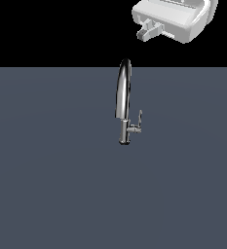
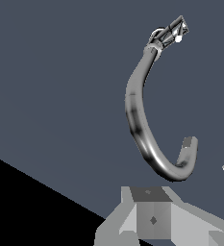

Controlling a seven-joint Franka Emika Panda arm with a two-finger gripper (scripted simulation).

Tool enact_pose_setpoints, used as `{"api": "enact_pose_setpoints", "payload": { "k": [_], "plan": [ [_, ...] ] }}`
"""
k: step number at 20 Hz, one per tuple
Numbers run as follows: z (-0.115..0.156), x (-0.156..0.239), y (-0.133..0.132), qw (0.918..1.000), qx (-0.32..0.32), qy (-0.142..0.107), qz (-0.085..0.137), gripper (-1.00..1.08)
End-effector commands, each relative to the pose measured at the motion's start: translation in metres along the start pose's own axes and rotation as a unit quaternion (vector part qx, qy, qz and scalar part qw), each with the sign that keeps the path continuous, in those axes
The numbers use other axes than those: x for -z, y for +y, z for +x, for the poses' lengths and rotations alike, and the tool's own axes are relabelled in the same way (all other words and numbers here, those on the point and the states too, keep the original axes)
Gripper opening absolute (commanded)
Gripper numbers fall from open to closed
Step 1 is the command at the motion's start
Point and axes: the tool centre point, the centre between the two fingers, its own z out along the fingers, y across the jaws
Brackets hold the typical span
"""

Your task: Turn on the faucet by rotating a designated handle.

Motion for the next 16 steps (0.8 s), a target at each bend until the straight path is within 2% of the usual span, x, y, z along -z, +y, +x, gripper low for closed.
{"api": "enact_pose_setpoints", "payload": {
  "k": [1,5,9,12,16],
  "plan": [
    [0.02,-0.003,0.001,0.9992,-0.024,-0.021,0.024,-1.0],
    [0.053,-0.01,0.006,0.9942,-0.066,-0.056,0.064,-1.0],
    [0.087,-0.02,0.013,0.9836,-0.111,-0.094,0.108,-1.0],
    [0.114,-0.031,0.02,0.971,-0.147,-0.124,0.142,-1.0],
    [0.146,-0.049,0.031,0.9492,-0.194,-0.163,0.187,-1.0]
  ]
}}
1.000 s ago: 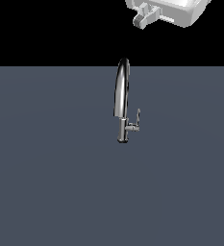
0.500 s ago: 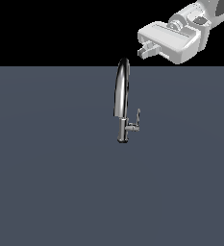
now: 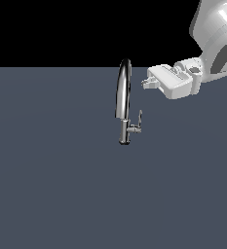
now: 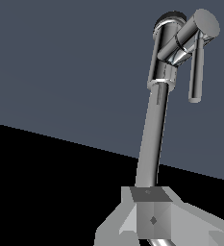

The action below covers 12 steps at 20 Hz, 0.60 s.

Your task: Turn on the faucet by rotating a designated handle.

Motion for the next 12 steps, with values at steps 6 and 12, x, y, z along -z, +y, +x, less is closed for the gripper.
{"api": "enact_pose_setpoints", "payload": {
  "k": [6,12],
  "plan": [
    [0.061,-0.014,0.007,0.992,-0.078,-0.065,0.075,-1.0],
    [0.089,-0.025,0.013,0.9825,-0.116,-0.095,0.11,-1.0]
  ]
}}
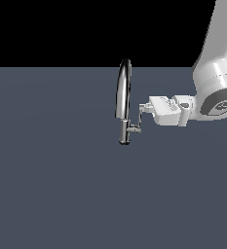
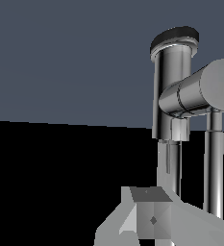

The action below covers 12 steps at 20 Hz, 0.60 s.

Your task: Turn on the faucet by rotating a designated handle.

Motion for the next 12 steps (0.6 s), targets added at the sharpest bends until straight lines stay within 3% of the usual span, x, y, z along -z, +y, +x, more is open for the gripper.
{"api": "enact_pose_setpoints", "payload": {
  "k": [1,12],
  "plan": [
    [0.0092,-0.0021,0.0003,0.9998,-0.012,-0.01,0.012,-1.0],
    [0.0166,-0.0047,0.0038,0.9994,-0.022,-0.019,0.021,-1.0]
  ]
}}
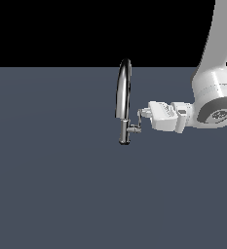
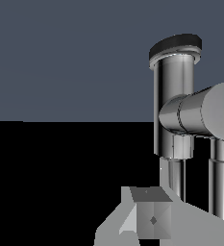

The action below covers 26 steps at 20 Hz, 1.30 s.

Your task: Turn on the faucet by rotating a designated handle.

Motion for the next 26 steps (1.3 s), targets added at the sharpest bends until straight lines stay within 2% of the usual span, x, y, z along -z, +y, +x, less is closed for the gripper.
{"api": "enact_pose_setpoints", "payload": {
  "k": [1,17,18,26],
  "plan": [
    [-0.001,0.0,0.004,1.0,0.0,0.0,0.0,-1.0],
    [-0.012,0.0,0.045,1.0,0.0,0.0,0.0,-1.0],
    [-0.008,-0.004,0.039,1.0,0.001,0.001,0.001,-1.0],
    [0.004,-0.002,0.069,1.0,0.001,0.0,0.0,-1.0]
  ]
}}
